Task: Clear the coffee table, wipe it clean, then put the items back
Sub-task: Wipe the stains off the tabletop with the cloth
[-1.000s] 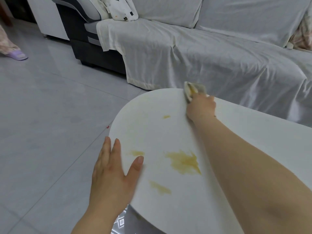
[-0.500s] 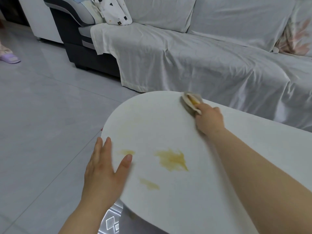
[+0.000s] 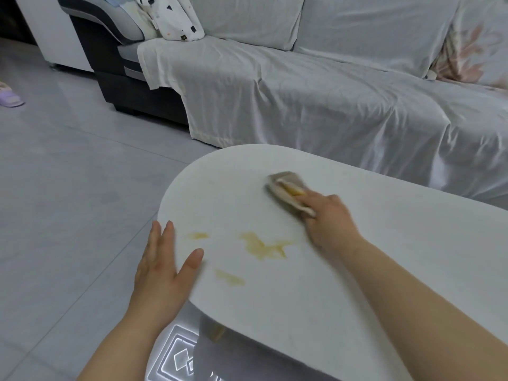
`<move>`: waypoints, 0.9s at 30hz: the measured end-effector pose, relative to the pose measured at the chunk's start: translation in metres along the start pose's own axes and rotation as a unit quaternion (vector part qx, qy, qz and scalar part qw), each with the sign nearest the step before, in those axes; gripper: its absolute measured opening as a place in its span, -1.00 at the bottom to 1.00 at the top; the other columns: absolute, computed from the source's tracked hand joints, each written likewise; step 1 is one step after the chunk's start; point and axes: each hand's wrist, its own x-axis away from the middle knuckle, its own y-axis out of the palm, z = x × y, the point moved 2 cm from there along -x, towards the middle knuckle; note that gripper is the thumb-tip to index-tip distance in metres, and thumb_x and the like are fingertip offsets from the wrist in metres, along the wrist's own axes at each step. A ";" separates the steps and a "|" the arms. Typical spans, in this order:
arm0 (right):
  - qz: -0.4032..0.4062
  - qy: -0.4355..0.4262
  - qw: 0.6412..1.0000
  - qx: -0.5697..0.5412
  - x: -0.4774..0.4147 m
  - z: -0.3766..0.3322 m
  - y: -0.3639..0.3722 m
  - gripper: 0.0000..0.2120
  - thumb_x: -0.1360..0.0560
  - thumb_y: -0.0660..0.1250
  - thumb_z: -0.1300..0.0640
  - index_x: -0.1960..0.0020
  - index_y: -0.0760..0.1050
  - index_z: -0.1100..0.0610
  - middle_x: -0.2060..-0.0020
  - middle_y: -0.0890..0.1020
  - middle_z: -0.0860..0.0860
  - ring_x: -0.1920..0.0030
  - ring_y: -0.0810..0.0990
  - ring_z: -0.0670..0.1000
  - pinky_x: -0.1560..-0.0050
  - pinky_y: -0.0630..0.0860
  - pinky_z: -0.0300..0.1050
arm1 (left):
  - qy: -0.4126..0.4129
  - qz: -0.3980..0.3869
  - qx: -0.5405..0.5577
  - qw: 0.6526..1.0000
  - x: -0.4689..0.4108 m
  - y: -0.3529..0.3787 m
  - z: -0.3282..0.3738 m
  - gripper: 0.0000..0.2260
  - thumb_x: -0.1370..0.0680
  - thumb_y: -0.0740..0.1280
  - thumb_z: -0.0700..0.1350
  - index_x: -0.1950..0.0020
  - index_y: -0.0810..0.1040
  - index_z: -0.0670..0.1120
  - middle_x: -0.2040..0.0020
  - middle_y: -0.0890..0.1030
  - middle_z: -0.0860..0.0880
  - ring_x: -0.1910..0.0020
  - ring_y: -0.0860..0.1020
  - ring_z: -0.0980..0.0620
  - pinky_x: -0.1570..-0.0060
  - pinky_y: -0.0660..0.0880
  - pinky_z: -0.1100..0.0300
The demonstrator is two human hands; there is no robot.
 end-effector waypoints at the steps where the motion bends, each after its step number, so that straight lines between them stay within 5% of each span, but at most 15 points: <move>1: 0.013 0.061 0.998 0.007 0.004 0.017 -0.008 -0.58 -0.46 0.17 0.27 -0.27 0.43 -0.02 -0.23 0.54 0.10 -0.10 0.40 0.20 -0.15 0.28 -0.12 | 0.005 -0.004 -0.003 1.000 0.002 -0.001 -0.001 -0.37 -0.50 0.18 0.09 -0.47 -0.05 0.02 -0.53 -0.13 0.07 -0.50 -0.04 0.03 -0.44 -0.03 0.03; 5: 0.010 0.146 0.989 -0.004 0.024 0.013 -0.012 -0.57 -0.46 0.14 0.27 -0.28 0.41 -0.01 -0.26 0.49 0.12 -0.12 0.38 0.21 -0.21 0.29 -0.09 | 0.017 -0.013 -0.022 1.000 0.011 -0.003 -0.001 -0.33 -0.50 0.19 0.09 -0.48 -0.09 -0.01 -0.53 -0.13 0.04 -0.50 -0.04 0.02 -0.44 -0.02 0.02; 11: -0.071 -0.088 0.993 -0.035 0.062 -0.084 0.021 -0.57 -0.43 0.19 0.25 -0.27 0.43 -0.02 -0.36 0.42 -0.02 -0.13 0.37 0.15 -0.19 0.28 -0.08 | 0.020 -0.033 -0.022 0.999 0.025 -0.007 0.000 -0.19 -0.43 0.32 0.10 -0.48 -0.12 -0.05 -0.53 -0.12 0.03 -0.50 -0.05 0.03 -0.45 -0.01 0.06; 14: -0.103 -0.134 0.985 -0.026 0.065 -0.078 0.015 -0.54 -0.45 0.19 0.23 -0.31 0.38 -0.07 -0.43 0.30 -0.12 -0.25 0.32 0.10 -0.24 0.19 -0.12 | 0.027 -0.053 -0.026 0.998 0.032 -0.013 -0.004 -0.11 -0.36 0.41 0.09 -0.48 -0.11 -0.04 -0.53 -0.10 0.06 -0.50 -0.05 0.05 -0.44 -0.01 0.10; 22: -0.035 0.042 0.998 0.008 0.069 -0.015 -0.021 -0.60 -0.49 0.17 0.25 -0.29 0.42 -0.01 -0.41 0.34 -0.07 -0.34 0.34 0.06 -0.29 0.22 -0.21 | 0.035 -0.071 -0.022 0.997 0.034 -0.018 -0.008 -0.06 -0.32 0.45 0.08 -0.48 -0.10 -0.03 -0.53 -0.09 0.08 -0.50 -0.04 0.05 -0.45 0.00 0.10; 27: -0.103 -0.120 0.986 -0.058 0.089 -0.077 -0.002 -0.59 -0.42 0.23 0.31 -0.23 0.49 0.06 -0.36 0.42 -0.02 -0.29 0.40 0.05 -0.25 0.21 -0.27 | 0.038 -0.080 -0.017 0.996 0.032 -0.021 -0.009 -0.02 -0.27 0.49 0.07 -0.48 -0.09 0.00 -0.53 -0.05 0.10 -0.50 0.00 0.04 -0.44 0.03 0.10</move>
